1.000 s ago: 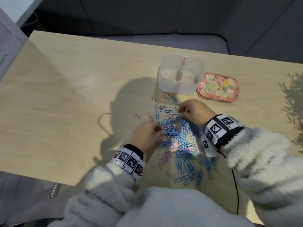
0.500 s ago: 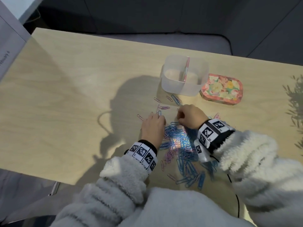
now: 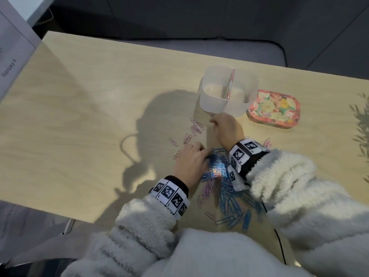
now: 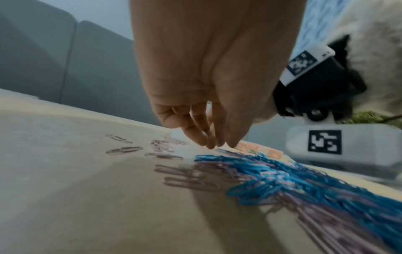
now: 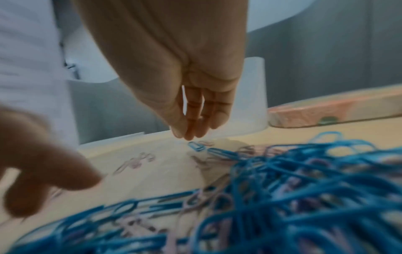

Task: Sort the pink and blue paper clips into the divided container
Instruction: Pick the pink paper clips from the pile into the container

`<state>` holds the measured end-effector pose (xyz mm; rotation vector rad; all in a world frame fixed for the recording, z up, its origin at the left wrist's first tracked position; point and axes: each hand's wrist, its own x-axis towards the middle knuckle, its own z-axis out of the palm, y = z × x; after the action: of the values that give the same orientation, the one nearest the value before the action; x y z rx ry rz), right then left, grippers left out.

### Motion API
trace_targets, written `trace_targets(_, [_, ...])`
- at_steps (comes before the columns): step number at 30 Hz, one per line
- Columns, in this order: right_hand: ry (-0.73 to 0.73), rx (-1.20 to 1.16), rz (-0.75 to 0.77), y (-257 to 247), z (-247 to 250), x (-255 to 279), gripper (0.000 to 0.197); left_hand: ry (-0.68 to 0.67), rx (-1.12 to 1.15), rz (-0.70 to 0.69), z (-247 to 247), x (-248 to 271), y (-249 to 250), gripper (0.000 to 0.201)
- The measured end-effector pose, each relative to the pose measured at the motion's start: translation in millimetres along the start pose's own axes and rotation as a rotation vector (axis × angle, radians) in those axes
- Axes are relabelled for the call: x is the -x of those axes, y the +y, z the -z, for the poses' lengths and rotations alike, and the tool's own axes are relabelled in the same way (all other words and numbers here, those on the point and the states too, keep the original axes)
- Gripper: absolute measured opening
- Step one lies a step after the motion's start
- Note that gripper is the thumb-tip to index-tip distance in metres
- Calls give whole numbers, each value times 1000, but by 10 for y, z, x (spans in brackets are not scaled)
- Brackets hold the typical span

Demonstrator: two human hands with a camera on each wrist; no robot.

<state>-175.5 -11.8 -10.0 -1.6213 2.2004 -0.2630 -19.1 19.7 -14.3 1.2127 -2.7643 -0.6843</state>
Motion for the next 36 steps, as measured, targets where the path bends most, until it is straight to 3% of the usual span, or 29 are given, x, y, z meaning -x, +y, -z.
trace_targets(2, [22, -72, -68, 113, 51, 5, 28, 78, 112, 57, 74, 48, -64, 30])
trace_targets(4, [-46, -52, -37, 122, 101, -4, 25, 130, 171, 169, 157, 75, -219, 31])
trace_targets(7, [-144, 25, 7, 82, 108, -30, 25, 53, 171, 317, 296, 121, -505, 53])
trace_targets(10, [-188, 107, 79, 108, 81, 60, 25, 1, 224, 312, 366, 152, -711, 65])
trace_targets(15, [-301, 112, 176, 186, 176, 394, 22, -24, 325, 275, 358, 34, -810, 41])
trace_targets(20, [-27, -49, -27, 248, 280, 170, 21, -22, 337, 270, 359, -177, -792, 21])
trace_targets(23, [-33, -16, -52, 177, 138, 34, 25, 29, 344, 295, 324, -241, -712, 18])
trace_targets(29, [-64, 131, 164, -218, -139, 8, 25, -59, 307, 205, 298, -278, -605, 66])
trace_targets(31, [-73, 157, 175, -261, -136, -12, 29, -60, 284, 162, 325, -232, -644, 80])
trace_targets(36, [-121, 134, 199, -305, -141, 14, 54, -108, 129, 100, 331, -143, -730, 90])
